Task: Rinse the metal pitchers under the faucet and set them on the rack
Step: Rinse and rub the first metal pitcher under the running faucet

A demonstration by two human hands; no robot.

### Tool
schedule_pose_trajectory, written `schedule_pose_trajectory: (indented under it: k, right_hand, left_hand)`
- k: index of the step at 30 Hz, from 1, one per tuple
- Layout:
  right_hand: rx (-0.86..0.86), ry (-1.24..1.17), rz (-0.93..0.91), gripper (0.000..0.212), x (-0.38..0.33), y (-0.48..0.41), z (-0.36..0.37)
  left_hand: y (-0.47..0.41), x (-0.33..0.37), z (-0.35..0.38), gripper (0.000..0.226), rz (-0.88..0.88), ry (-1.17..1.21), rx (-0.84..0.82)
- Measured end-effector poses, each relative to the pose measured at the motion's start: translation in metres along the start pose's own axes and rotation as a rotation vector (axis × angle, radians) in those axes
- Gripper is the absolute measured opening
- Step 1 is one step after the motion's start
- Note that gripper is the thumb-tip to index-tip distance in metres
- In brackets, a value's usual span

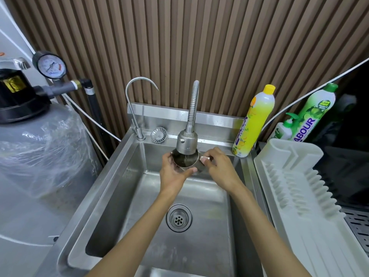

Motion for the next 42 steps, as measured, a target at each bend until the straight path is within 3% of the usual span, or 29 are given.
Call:
schedule_pose_trajectory:
  k: [4,8,11,14,19,25,28,30,33,37,42]
  right_hand:
    - [-0.053,-0.461,0.202,0.008,0.027,0.009,0.026]
    - [-0.143,-0.945,0.286,0.013,0.038,0.027,0.061]
    - [-0.160,-1.115,0.298,0.015,0.036,0.034,0.074]
    - [-0.131,-1.137,0.313,0.017,0.037,0.036,0.073]
    - [-0.105,-0.798,0.316,0.016,0.041,0.031,0.055]
    - [-0.028,-0.323,0.301,0.014,0.033,0.018,0.018]
    - [0.017,-0.066,0.273,0.021,0.024,0.013,0.000]
    - [0.034,0.082,0.227,0.025,0.014,0.009,-0.006]
    - [0.065,0.299,0.096,0.022,-0.006,0.006,-0.004]
    - [-0.015,0.454,-0.061,0.020,-0.028,0.004,0.017]
    - [-0.113,0.583,-0.217,0.026,-0.039,0.013,0.051]
  left_hand:
    - [0.007,0.021,-0.010,0.078,0.198,-0.348,0.041]
    - [0.016,0.035,-0.010,0.082,0.355,-0.820,0.033]
    - [0.020,0.039,-0.014,0.082,0.396,-0.865,-0.015]
    - [0.020,0.039,-0.019,0.085,0.371,-0.827,-0.022]
    - [0.022,0.026,-0.021,0.085,0.235,-0.757,0.019]
    - [0.024,0.004,-0.018,0.066,0.080,-0.656,0.085]
    - [0.019,-0.008,-0.014,0.054,-0.031,-0.514,0.075]
    - [0.017,-0.018,-0.011,0.050,-0.162,-0.295,0.018]
    - [0.018,-0.029,-0.005,0.055,-0.294,-0.052,-0.064]
    - [0.011,-0.031,-0.010,0.066,-0.295,-0.082,-0.009]
    - [0.006,-0.039,-0.014,0.082,-0.354,-0.132,-0.096]
Point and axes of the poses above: each hand's wrist, its own y-axis away from the middle knuckle, its own z-axis out of the palm, x = y × z, the point moved 6 cm from there along -y, towards the middle knuckle, and after that the axes turned 4 degrees about -z, right-handed, at the moved point
